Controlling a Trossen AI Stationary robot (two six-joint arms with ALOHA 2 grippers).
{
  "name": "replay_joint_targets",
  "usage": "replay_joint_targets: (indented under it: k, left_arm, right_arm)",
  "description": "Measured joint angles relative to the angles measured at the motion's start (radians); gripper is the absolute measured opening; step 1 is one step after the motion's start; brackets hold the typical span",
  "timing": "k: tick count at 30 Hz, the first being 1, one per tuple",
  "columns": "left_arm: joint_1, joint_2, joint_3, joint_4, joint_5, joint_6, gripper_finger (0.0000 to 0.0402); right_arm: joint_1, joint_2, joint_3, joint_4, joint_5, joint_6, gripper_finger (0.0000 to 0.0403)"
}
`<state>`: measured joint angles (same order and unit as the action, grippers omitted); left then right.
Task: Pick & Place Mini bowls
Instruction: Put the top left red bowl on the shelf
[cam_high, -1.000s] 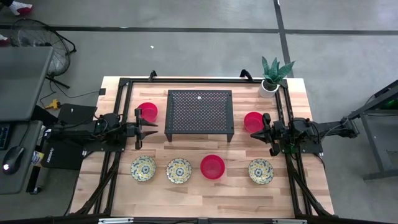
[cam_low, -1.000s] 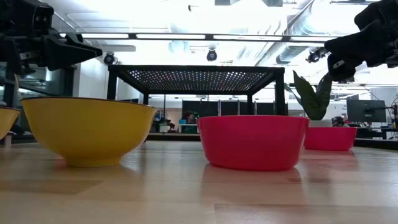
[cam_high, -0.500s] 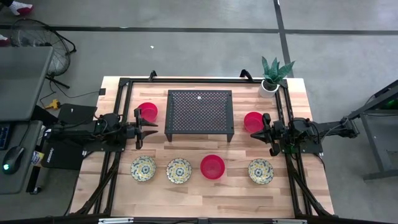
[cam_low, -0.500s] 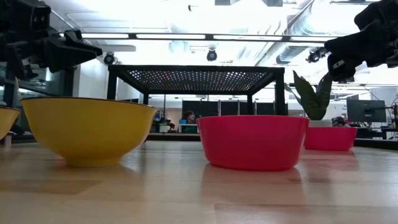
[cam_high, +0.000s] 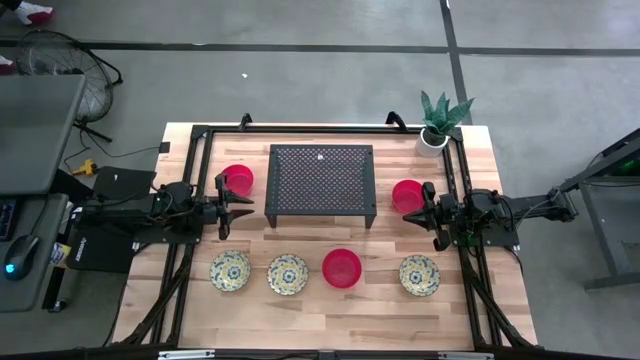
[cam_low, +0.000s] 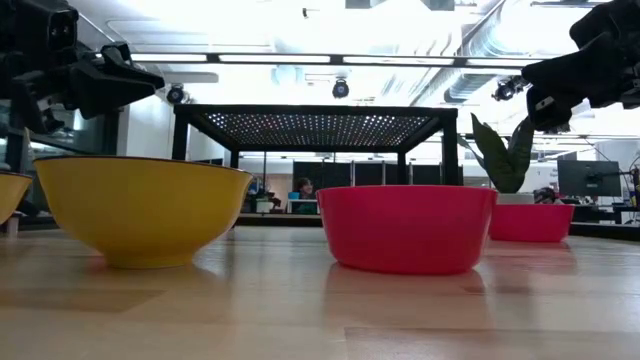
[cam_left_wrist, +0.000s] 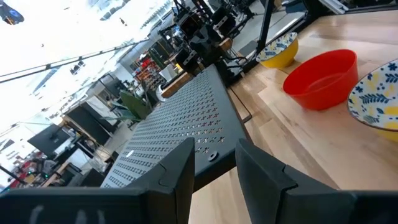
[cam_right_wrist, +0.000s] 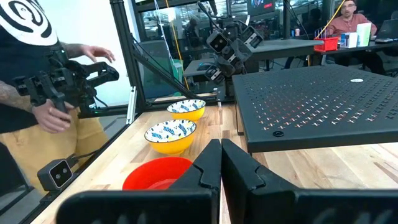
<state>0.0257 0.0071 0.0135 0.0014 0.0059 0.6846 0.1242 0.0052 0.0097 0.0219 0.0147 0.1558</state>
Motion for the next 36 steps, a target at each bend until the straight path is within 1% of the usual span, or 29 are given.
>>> replay_joint_targets:
  k: [3, 6, 10, 16, 24, 26, 29, 32, 36]
  left_arm:
    - [0.000, 0.000, 0.000, 0.000, 0.001, -0.005, 0.0113]
    - [0.000, 0.000, 0.000, 0.000, 0.004, -0.045, 0.0113]
    - [0.000, 0.000, 0.003, -0.001, 0.004, -0.156, 0.0113]
    - [0.000, 0.000, 0.053, -0.005, 0.003, -0.351, 0.0113]
    - [0.000, 0.000, 0.115, 0.013, 0.008, -0.416, 0.0113]
    - [0.000, 0.000, 0.126, 0.017, 0.009, -0.463, 0.0113]
    - [0.000, 0.000, 0.132, 0.033, 0.010, -0.578, 0.0113]
    - [0.000, 0.000, 0.135, 0.063, 0.010, -0.636, 0.0113]
    - [0.000, 0.000, 0.135, 0.062, 0.009, -0.723, 0.0113]
  right_arm:
    - [0.000, 0.000, 0.000, 0.000, 0.000, 0.000, 0.0000]
    - [0.000, 0.000, 0.000, 0.000, 0.000, 0.000, 0.0000]
    - [0.000, 0.000, 0.000, 0.000, 0.000, 0.000, 0.0000]
    - [0.000, 0.000, 0.000, 0.000, 0.000, 0.000, 0.0000]
    - [0.000, 0.000, 0.000, 0.000, 0.000, 0.000, 0.0000]
    - [0.000, 0.000, 0.000, 0.000, 0.000, 0.000, 0.0000]
    - [0.000, 0.000, 0.000, 0.000, 0.000, 0.000, 0.0000]
    - [0.000, 0.000, 0.000, 0.000, 0.000, 0.000, 0.0000]
    - [0.000, 0.000, 0.000, 0.000, 0.000, 0.000, 0.0000]
